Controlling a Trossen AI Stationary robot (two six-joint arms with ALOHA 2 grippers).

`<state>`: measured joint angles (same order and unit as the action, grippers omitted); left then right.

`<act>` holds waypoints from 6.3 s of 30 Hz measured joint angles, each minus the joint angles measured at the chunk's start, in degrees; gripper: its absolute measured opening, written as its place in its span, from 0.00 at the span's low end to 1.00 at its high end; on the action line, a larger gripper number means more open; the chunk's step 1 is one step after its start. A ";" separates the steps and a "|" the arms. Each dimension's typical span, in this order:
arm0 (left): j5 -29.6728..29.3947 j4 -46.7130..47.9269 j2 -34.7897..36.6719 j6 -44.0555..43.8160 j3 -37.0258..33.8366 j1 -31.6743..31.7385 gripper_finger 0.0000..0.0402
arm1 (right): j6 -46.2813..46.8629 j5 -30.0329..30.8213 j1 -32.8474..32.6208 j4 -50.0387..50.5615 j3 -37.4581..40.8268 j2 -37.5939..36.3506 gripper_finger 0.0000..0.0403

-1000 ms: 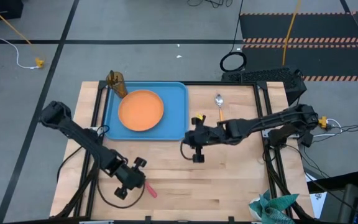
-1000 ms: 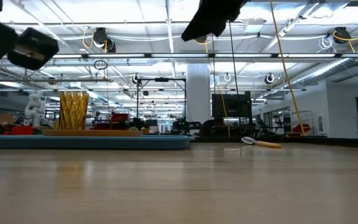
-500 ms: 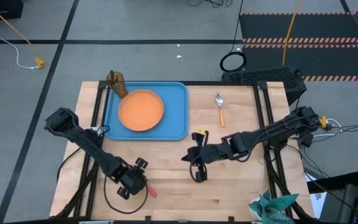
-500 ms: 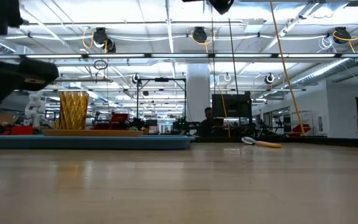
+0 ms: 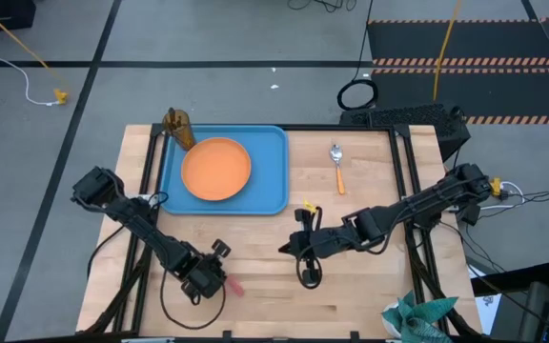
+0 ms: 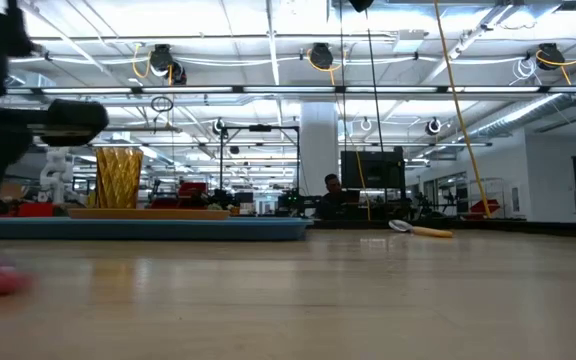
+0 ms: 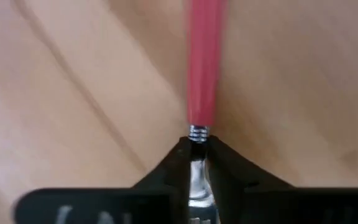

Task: Pick and place plate/cup/fork/spoon on tray
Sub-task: Put the red fork on the blue tray

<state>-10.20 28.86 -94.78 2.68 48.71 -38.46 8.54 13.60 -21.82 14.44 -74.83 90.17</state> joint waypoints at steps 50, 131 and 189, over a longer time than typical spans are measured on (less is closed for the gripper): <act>-18.24 -5.56 6.43 19.84 0.26 8.16 0.01 | 26.84 -13.91 9.37 -33.87 12.37 14.12 0.24; -39.22 -60.97 6.47 19.57 0.57 16.44 0.34 | 10.11 -18.02 29.82 -33.43 25.60 -0.83 0.11; -14.20 -60.63 5.90 -8.22 0.70 30.23 0.08 | -3.92 9.66 14.19 -44.89 26.53 -3.13 0.11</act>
<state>-24.40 -31.77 -88.88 -5.54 49.41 -8.23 4.62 23.26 -7.64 -30.46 -48.29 87.04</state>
